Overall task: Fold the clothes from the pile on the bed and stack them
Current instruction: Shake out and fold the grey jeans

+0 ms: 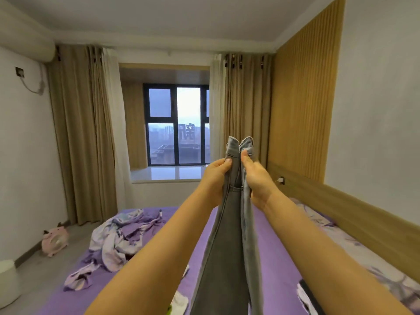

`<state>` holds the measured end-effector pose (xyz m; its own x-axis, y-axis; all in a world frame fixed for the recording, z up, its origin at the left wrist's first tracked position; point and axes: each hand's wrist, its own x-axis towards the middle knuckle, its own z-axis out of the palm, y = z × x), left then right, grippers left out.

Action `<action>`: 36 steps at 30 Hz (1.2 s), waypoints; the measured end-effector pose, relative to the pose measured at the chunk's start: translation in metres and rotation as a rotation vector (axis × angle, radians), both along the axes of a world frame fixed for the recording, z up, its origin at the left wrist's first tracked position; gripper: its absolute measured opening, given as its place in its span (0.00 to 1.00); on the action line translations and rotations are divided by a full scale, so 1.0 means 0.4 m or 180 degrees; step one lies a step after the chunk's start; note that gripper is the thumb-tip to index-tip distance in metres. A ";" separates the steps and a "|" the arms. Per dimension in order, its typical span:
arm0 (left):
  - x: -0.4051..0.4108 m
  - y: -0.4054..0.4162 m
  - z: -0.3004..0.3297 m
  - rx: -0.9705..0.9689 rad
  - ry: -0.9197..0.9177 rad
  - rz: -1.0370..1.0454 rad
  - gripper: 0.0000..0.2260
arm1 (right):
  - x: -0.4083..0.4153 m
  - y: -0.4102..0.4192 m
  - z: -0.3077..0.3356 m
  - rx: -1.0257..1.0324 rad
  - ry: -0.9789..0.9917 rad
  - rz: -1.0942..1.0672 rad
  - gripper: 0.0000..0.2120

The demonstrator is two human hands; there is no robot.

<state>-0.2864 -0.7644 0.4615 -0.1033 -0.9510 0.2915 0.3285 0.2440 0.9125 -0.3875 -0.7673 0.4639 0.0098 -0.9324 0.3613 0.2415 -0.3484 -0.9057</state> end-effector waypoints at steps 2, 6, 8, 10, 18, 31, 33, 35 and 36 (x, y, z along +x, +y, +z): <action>-0.067 -0.022 -0.009 0.0045 0.0006 -0.0010 0.11 | -0.041 -0.022 -0.017 0.0024 0.0054 -0.0044 0.16; -0.170 -0.057 -0.023 0.0068 -0.0197 0.0148 0.15 | -0.102 -0.061 -0.047 0.0039 -0.0213 0.0045 0.28; -0.203 -0.064 -0.024 0.0017 -0.0238 0.0110 0.15 | -0.126 -0.077 -0.059 -0.0032 -0.0501 0.0131 0.27; -0.229 -0.075 -0.026 -0.0050 -0.0461 0.0264 0.16 | -0.153 -0.096 -0.080 -0.0097 -0.0800 0.0336 0.24; -0.234 -0.108 -0.022 -0.0073 -0.0196 0.0829 0.10 | -0.318 -0.196 -0.187 -0.0246 0.0161 -0.0134 0.23; 0.035 -0.060 -0.002 0.0022 -0.0116 0.1724 0.15 | -0.273 -0.219 -0.275 0.0152 0.0276 0.1487 0.13; 0.083 -0.055 -0.031 0.0157 -0.0439 0.2287 0.13 | -0.224 -0.200 -0.274 0.0110 0.0407 0.1425 0.11; 0.118 -0.044 -0.058 0.0207 -0.1088 0.3148 0.16 | -0.173 -0.184 -0.278 0.0079 0.0527 0.1406 0.11; 0.124 -0.036 -0.067 -0.0043 -0.1633 0.3706 0.19 | -0.148 -0.174 -0.279 0.0050 0.0572 0.1432 0.11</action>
<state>-0.2368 -0.7789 0.4348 0.6842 -0.5523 0.4763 -0.4740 0.1596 0.8659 -0.4467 -0.8371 0.3521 0.4742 -0.8267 0.3028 0.2042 -0.2313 -0.9512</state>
